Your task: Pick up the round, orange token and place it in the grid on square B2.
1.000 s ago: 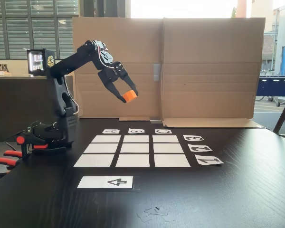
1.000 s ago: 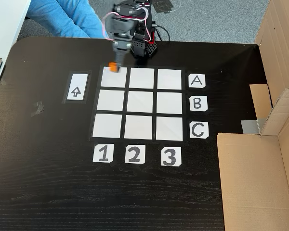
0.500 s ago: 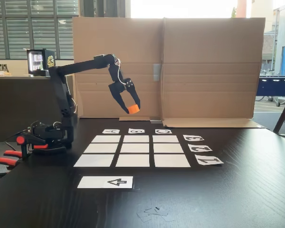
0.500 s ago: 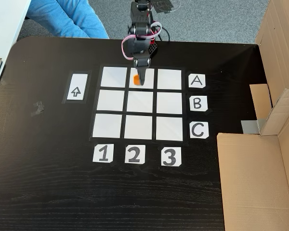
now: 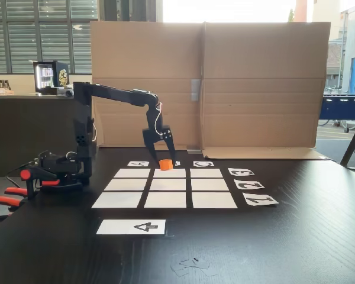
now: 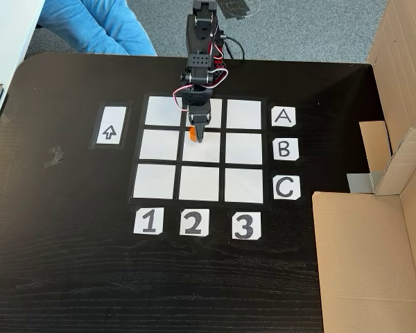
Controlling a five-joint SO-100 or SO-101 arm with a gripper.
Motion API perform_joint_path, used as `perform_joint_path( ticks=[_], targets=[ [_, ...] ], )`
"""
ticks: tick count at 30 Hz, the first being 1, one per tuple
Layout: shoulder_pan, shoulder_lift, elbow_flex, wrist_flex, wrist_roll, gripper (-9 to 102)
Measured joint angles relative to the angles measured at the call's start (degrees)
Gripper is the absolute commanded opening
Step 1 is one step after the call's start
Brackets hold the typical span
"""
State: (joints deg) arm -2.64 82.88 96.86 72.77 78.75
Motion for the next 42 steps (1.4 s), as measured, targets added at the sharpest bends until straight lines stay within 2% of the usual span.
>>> perform_joint_path(
  ticks=[11,22,27,29,36,42],
  targets=[
    [-0.2,-6.5,0.2,-6.0,0.7,-1],
    [-3.3,-8.1,0.8,-7.4,3.2,-1],
    [-3.0,-7.8,2.5,-7.9,3.7,50],
    [-2.9,-6.9,4.2,-8.5,4.7,60],
    [-0.8,-1.3,11.0,-12.2,5.1,74],
    [3.1,13.5,23.0,-20.5,4.5,74]
  ],
)
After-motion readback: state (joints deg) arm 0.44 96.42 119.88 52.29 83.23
